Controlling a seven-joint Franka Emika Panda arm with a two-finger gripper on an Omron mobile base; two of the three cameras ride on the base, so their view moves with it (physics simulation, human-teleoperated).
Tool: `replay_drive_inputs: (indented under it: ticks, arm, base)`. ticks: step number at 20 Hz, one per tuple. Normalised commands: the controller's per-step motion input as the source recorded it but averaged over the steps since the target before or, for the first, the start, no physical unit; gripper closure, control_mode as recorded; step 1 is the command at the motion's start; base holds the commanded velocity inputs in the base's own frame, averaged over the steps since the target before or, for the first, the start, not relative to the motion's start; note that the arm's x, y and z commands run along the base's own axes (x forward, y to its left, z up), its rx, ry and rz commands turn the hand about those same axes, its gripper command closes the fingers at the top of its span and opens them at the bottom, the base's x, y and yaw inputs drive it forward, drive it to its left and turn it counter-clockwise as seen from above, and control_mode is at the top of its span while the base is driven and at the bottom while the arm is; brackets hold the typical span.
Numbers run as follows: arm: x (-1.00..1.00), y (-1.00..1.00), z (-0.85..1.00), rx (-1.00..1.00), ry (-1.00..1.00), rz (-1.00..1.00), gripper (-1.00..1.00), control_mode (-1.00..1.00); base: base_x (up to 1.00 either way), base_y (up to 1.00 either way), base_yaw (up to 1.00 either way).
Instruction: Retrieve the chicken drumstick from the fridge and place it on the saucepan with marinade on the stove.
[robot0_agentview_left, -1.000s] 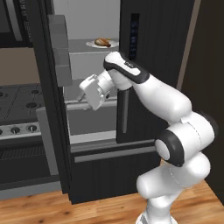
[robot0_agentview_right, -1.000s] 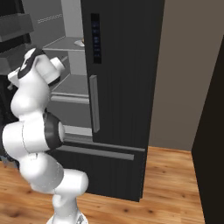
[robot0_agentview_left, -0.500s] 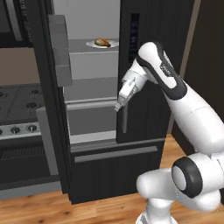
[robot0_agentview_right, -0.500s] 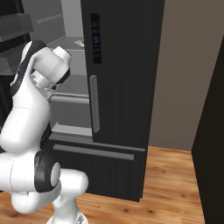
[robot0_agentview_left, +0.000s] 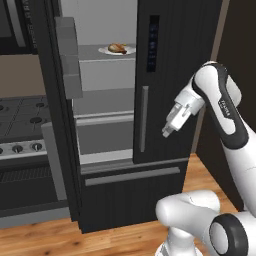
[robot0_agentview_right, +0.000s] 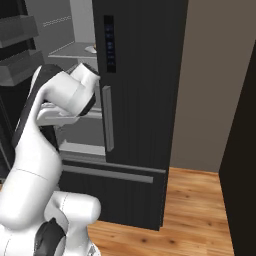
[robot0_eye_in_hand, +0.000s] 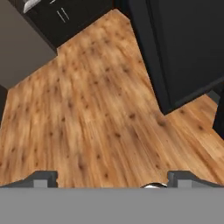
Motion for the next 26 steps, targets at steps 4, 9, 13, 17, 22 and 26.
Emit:
replay_drive_inputs:
  ticks: [4, 9, 13, 17, 22, 26]
  arm:
    - [0.00, -0.57, -0.46, 0.00, -0.14, -0.44, -1.00, -1.00]
    - [0.33, -0.05, -0.17, 0.00, -0.13, -0.53, -1.00, -1.00]
    - [0.10, 0.10, 0.00, 0.00, -0.02, -0.17, -1.00, -1.00]
    - [0.00, 0.00, -0.06, -0.03, -0.05, -0.02, -1.00, -1.00]
    - [-0.11, -0.02, -0.33, -0.19, -0.31, -0.09, -1.00, -1.00]
    - [-0.24, -0.12, -0.08, -0.18, -0.45, -0.12, -1.00, -1.00]
  base:
    - [0.00, 0.00, 0.00]
    - [0.00, 0.00, 0.00]
    - [0.00, 0.00, 0.00]
    - [0.00, 0.00, 0.00]
    - [0.00, 0.00, 0.00]
    - [0.00, 0.00, 0.00]
